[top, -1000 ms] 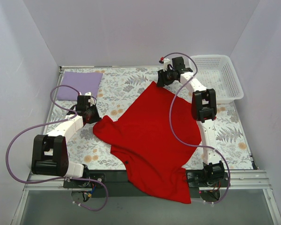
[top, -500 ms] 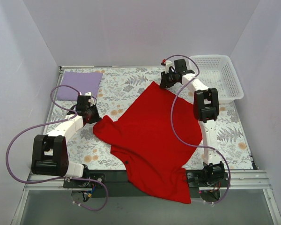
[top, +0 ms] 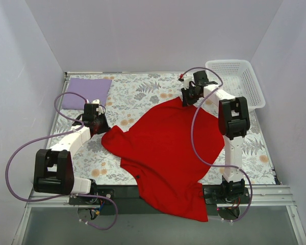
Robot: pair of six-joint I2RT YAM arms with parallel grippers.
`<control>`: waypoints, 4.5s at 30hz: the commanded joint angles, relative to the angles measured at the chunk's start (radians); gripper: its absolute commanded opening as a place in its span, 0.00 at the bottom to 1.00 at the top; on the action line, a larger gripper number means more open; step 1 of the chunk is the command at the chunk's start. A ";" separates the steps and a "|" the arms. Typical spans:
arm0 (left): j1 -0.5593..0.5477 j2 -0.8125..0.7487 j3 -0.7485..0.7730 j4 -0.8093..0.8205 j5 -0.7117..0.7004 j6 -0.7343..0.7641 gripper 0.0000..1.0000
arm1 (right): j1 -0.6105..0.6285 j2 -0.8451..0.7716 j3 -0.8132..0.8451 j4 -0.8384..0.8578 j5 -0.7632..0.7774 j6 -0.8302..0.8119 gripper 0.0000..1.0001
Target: Fold and stack the t-shirts
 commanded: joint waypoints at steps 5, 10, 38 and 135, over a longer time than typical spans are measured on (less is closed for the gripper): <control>-0.013 -0.053 -0.010 0.015 -0.001 0.002 0.00 | -0.019 -0.142 -0.095 -0.030 0.042 -0.071 0.16; -0.016 -0.048 -0.010 0.015 -0.008 0.002 0.00 | -0.024 -0.087 0.017 -0.034 0.033 -0.026 0.32; -0.019 -0.031 -0.008 0.013 -0.015 0.005 0.00 | -0.035 0.206 0.291 -0.080 -0.180 0.071 0.42; 0.142 0.388 0.411 0.654 -0.002 -0.021 0.00 | -0.131 -0.294 -0.204 0.489 0.053 -0.020 0.01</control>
